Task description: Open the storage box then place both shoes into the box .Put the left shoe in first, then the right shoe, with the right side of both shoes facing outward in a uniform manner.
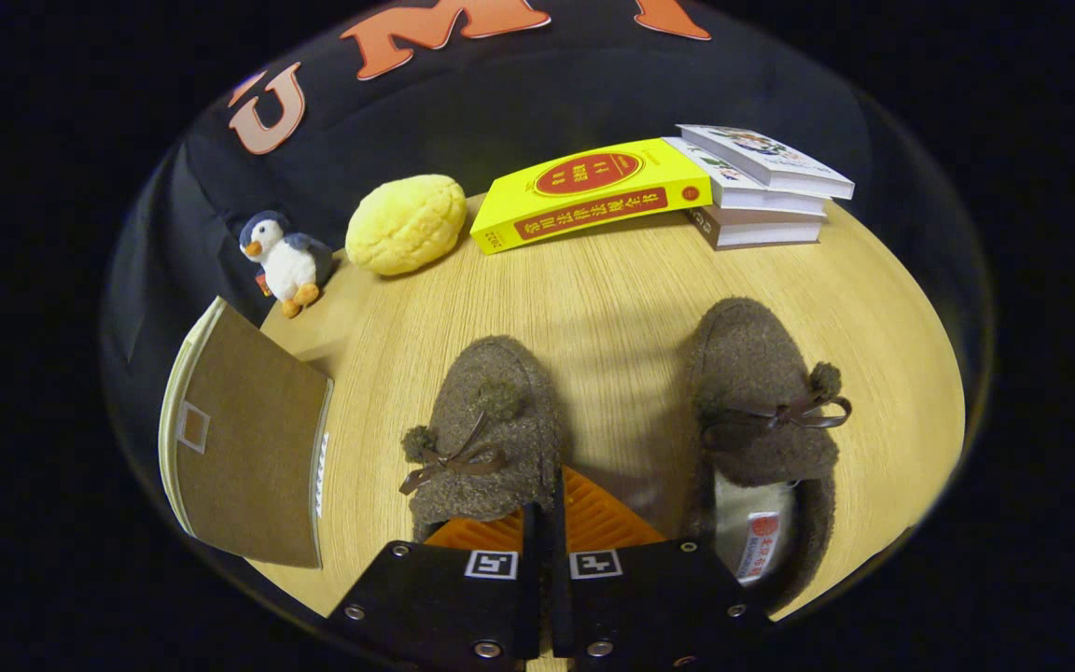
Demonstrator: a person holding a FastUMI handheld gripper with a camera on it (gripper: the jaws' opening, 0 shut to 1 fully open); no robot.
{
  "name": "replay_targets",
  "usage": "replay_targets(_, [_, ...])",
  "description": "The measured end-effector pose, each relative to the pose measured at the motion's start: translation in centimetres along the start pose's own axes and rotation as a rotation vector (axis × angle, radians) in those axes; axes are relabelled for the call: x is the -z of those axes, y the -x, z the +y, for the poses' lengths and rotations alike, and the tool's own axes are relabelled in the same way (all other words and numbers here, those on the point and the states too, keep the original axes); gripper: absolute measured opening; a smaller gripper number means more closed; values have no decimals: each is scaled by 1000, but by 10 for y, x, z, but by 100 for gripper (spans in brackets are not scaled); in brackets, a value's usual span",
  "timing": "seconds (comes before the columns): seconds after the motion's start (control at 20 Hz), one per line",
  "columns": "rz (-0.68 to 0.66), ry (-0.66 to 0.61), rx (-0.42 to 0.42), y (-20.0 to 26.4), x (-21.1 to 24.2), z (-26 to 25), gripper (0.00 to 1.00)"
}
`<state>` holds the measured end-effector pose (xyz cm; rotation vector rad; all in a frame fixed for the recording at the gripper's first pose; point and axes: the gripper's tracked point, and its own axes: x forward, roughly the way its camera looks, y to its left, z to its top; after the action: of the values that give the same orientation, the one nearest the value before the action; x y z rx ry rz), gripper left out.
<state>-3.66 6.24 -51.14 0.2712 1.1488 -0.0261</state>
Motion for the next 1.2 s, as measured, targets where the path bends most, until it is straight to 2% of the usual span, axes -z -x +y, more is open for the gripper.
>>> replay_targets(0.25, [-20, -28, -91, 41, -22, 47, 5])
replay_targets(0.7, [-124, 34, -262, 115, -73, 187, 5])
replay_targets(1.0, [-103, 64, -314, 120, -68, 275, 5])
replay_targets(1.2, [-49, 47, -290, 103, -52, 316, 5])
